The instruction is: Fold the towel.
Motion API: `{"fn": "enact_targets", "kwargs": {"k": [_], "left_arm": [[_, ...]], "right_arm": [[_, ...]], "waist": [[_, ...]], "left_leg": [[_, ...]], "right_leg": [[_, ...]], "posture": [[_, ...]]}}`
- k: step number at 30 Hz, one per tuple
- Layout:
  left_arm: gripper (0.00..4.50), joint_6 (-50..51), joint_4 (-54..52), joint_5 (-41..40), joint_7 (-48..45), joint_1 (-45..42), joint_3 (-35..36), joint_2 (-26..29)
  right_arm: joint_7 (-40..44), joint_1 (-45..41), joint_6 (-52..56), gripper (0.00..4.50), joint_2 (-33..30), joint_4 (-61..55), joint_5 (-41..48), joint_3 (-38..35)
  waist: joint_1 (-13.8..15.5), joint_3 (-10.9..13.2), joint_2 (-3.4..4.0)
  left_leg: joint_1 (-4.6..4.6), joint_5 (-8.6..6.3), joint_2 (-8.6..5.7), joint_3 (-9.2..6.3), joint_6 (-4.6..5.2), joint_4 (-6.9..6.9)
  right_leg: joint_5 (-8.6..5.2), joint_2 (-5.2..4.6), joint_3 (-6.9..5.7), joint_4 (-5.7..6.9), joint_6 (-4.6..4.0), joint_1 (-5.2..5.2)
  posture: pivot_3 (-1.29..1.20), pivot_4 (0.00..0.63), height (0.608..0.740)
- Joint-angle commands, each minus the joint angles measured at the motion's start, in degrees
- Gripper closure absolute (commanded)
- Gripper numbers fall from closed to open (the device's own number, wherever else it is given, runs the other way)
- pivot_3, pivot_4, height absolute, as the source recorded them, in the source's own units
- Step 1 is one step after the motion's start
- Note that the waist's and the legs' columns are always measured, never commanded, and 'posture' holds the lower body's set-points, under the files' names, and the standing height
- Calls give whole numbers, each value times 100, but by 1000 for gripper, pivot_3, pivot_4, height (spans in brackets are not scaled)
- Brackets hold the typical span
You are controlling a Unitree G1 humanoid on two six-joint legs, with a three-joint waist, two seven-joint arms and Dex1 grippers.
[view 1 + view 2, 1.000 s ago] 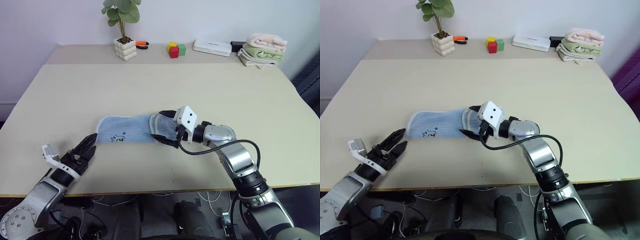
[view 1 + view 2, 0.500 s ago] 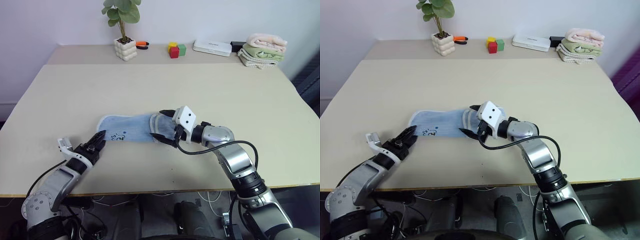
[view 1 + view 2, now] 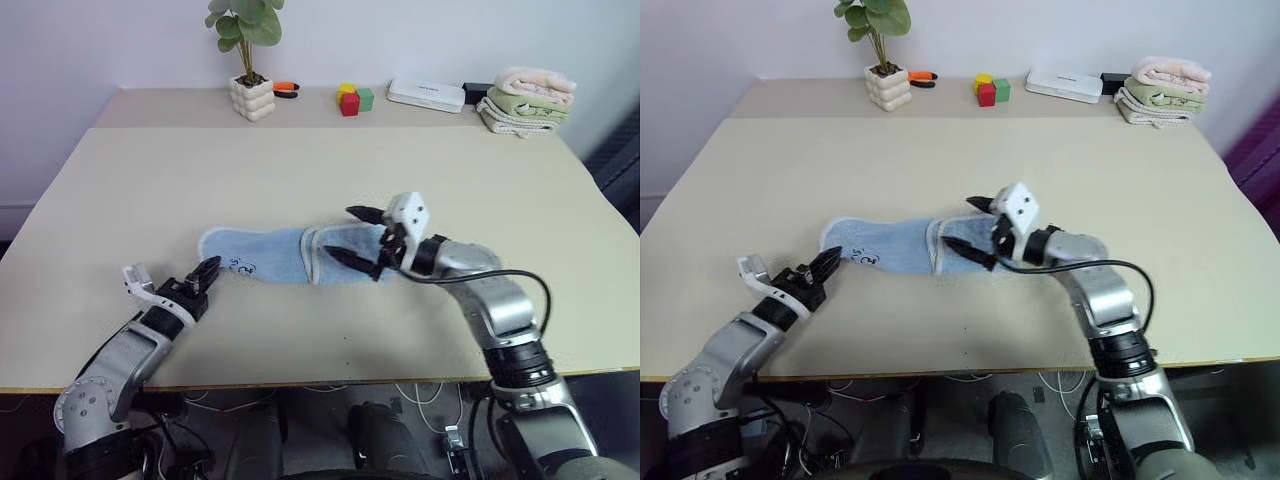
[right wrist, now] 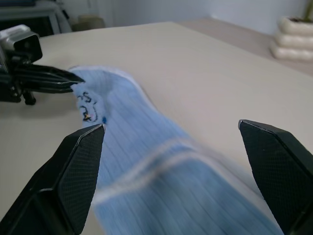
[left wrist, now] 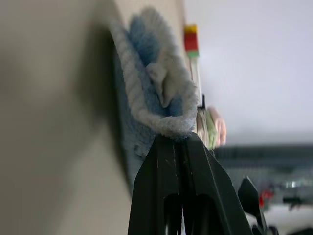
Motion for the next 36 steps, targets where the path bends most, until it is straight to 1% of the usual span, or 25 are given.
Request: {"fn": "enact_targets", "kwargs": {"k": [1, 2, 4, 7, 9, 11, 14, 18, 23, 28, 30, 36], "left_arm": [[4442, 71, -466, 388, -536, -180, -219, 455], [4442, 90, -603, 665, -821, -221, -357, 641], [4442, 157, -718, 819, -1069, -418, -587, 840], [4442, 216, -740, 1192, -1406, -824, -1043, 960], [4442, 199, -721, 1574, -1672, -1099, -1381, 953], [4442, 215, -639, 1888, -1927, -1421, -1720, 910], [4442, 300, -393, 2065, -2160, -1891, -2064, 705], [4442, 310, -100, 2805, -2755, -2219, -2639, 679], [4442, 184, 532, 3458, -3321, -2698, -3106, 222], [4442, -238, 1485, 4397, -3903, -3310, -3555, -346], [4442, -316, 1730, 4735, -4137, -3465, -3776, -496], [4442, -546, 2355, 5445, -4399, -3640, -3867, -853]], "right_arm": [[163, -13, 137, 0, -233, -65, 281, -315], [160, -6, 86, 0, -302, -14, 219, -340], [139, -13, 37, 0, -394, 102, 175, -406], [115, -24, -126, 0, -515, 229, 37, -406], [156, -4, -105, 0, -589, 255, 84, -479], [286, 55, 153, 0, -729, 173, 354, -657], [540, 200, 402, 0, -1043, 80, 652, -917], [783, 526, 419, 0, -1389, -133, 832, -1146], [680, 831, 376, 0, -1541, -258, 845, -1379], [553, 1046, 450, 0, -1548, -505, 929, -1536], [479, 1132, 457, 0, -1557, -596, 947, -1613], [355, 1357, 447, 0, -1662, -742, 1033, -1852]], "waist": [[-7, 0, 0], [-19, 0, 1], [-25, 1, 2], [-6, 2, 3], [5, 3, 2], [1, 4, 0], [15, 5, 0], [-18, 6, 1], [-6, 8, 3], [13, 9, 2], [12, 9, 1], [-5, 9, 2]], "left_leg": [[0, 0, 1, 0, 0, -2], [0, 0, 2, -1, 0, -4], [0, 0, 4, 0, 0, -7], [-2, 0, 3, 3, 0, -6], [-7, 0, 1, 3, 0, -2], [-10, 0, -1, 3, 0, -2], [-12, 0, -2, 1, 0, -2], [-12, 0, -2, 1, 2, -6], [-11, -1, 0, -3, 3, -5], [-13, -1, -3, -3, 3, -1], [-14, -1, -4, -3, 3, -1], [-15, -1, -4, -5, 4, -6]], "right_leg": [[0, 1, 0, 1, 0, -2], [0, 4, 0, 1, 0, -5], [-1, 10, 2, 1, -1, -9], [-1, 8, 4, -3, -1, -9], [0, 7, 4, -5, -1, -9], [0, 7, 5, -8, 0, -9], [0, 8, 4, -10, 1, -9], [0, 10, 4, -15, 3, -7], [0, 18, 4, -10, 5, -11], [1, 16, 5, -13, 6, -8], [1, 15, 5, -15, 6, -8], [2, 16, 4, -23, 8, -8]], "posture": [[0, 150, 740], [0, 150, 740], [0, 150, 740], [0, 150, 740], [0, 150, 740], [0, 150, 740], [0, 150, 740], [0, 150, 740], [0, 150, 740], [0, 150, 740], [0, 150, 740], [0, 150, 740]]}}
